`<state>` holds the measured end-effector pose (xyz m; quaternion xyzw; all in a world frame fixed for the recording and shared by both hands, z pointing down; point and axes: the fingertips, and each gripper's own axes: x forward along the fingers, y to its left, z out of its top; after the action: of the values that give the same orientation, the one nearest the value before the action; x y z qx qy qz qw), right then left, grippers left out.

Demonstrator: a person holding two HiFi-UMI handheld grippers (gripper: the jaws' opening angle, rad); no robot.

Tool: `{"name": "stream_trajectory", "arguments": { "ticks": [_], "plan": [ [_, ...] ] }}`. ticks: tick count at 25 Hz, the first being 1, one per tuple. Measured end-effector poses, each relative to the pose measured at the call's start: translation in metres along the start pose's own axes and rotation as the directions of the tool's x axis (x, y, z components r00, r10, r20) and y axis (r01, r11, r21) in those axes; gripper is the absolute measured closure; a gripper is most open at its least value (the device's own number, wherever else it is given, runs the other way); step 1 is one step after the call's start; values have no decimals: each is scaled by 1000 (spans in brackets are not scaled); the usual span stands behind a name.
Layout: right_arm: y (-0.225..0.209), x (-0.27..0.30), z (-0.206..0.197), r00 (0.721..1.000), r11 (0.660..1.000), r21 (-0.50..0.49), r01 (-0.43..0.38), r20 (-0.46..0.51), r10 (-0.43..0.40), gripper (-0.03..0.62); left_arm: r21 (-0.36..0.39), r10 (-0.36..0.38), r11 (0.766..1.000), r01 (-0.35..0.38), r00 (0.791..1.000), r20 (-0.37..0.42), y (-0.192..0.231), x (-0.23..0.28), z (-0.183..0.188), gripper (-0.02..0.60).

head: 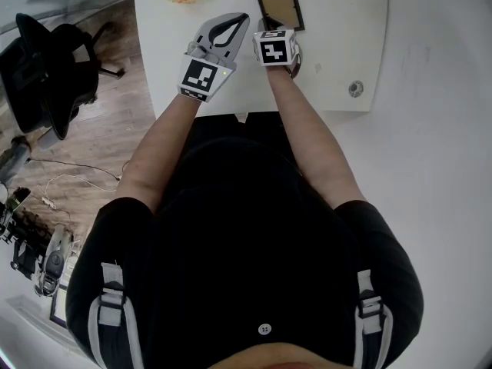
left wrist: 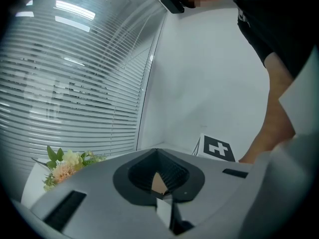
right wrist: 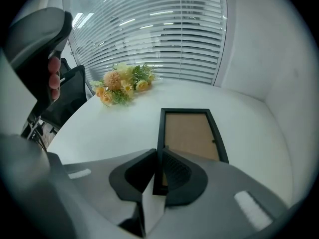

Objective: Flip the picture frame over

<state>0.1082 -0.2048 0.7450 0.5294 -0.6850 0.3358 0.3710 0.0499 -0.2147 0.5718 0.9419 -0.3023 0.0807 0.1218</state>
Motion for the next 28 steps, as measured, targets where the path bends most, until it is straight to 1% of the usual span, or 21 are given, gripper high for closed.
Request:
{"name": "stream_trajectory", "arguments": {
  "ticks": [3, 6, 15, 22, 25, 28],
  "plan": [
    [-2, -3, 1, 1000, 1000, 27, -8, 10, 8, 543, 4, 1, 1000, -1, 1000, 6, -2, -3, 5, 580],
    [-6, -11, 7, 999, 997, 75, -22, 35, 19, 545, 10, 9, 1000, -9, 1000, 17, -3, -8, 13, 580],
    [-13, -49, 31, 989, 979, 170, -114, 117, 95, 545, 34, 30, 999, -32, 998, 50, -14, -14, 42, 580],
    [-18, -78, 41, 979, 974, 160, -161, 155, 136, 545, 64, 75, 995, -80, 994, 79, -28, -18, 67, 580],
    [-17, -88, 39, 972, 964, 179, -198, 164, 169, 545, 78, 89, 992, -96, 991, 99, -35, -22, 80, 580],
    [-20, -95, 37, 961, 942, 222, -250, 179, 213, 545, 84, 110, 989, -119, 988, 106, -40, -21, 85, 580]
  ]
}}
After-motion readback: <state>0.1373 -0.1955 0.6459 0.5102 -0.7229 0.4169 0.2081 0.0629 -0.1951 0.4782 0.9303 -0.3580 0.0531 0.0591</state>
